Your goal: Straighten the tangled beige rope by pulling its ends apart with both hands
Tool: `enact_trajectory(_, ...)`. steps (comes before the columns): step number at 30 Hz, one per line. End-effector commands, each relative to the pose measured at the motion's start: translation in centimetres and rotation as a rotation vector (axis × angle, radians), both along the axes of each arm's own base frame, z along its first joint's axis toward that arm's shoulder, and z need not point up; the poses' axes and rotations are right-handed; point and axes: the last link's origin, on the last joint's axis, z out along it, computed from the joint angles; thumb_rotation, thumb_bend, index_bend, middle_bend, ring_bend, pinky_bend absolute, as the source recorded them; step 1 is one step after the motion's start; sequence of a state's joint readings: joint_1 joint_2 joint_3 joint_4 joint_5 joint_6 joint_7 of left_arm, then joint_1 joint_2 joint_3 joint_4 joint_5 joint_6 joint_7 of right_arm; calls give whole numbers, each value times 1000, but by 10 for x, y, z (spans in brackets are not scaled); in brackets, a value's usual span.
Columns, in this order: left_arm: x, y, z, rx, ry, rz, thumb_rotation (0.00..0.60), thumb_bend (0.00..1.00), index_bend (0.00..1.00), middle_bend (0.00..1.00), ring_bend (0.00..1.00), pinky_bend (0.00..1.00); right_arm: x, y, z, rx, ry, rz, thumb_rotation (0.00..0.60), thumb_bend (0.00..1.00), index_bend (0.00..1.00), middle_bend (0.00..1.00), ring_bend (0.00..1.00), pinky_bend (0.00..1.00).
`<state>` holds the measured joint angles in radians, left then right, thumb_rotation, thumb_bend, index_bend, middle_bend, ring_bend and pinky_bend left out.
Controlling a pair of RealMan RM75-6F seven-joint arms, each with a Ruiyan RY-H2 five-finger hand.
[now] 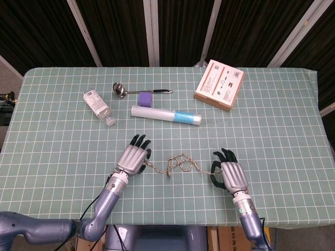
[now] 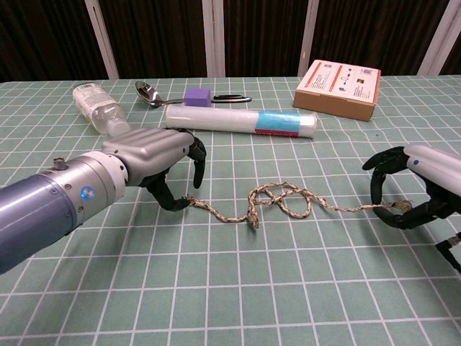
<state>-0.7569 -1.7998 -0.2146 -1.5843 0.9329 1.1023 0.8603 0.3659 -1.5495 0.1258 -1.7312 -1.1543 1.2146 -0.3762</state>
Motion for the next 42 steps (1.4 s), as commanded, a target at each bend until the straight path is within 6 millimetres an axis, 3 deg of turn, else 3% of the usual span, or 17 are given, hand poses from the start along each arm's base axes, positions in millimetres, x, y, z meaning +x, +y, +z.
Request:
enact_trajectory(1,1,-1,-4,-5,4,1,600,422,490,147,0,0,-1,-1,1,-2,0,-2,600,484,611,204,0,0)
enact_trajectory(25,4,-3,-23,-16,-7,19,600,505,562,176,0,0,-7,-3,5,-8,5,-10,600,485,611,205,0,0)
enact_trajectory(42,0,-3,-13,11,-25,21,600,537,589,195,0,0,-9,-3,11,-21,10,-13,600,488,611,206,0,0)
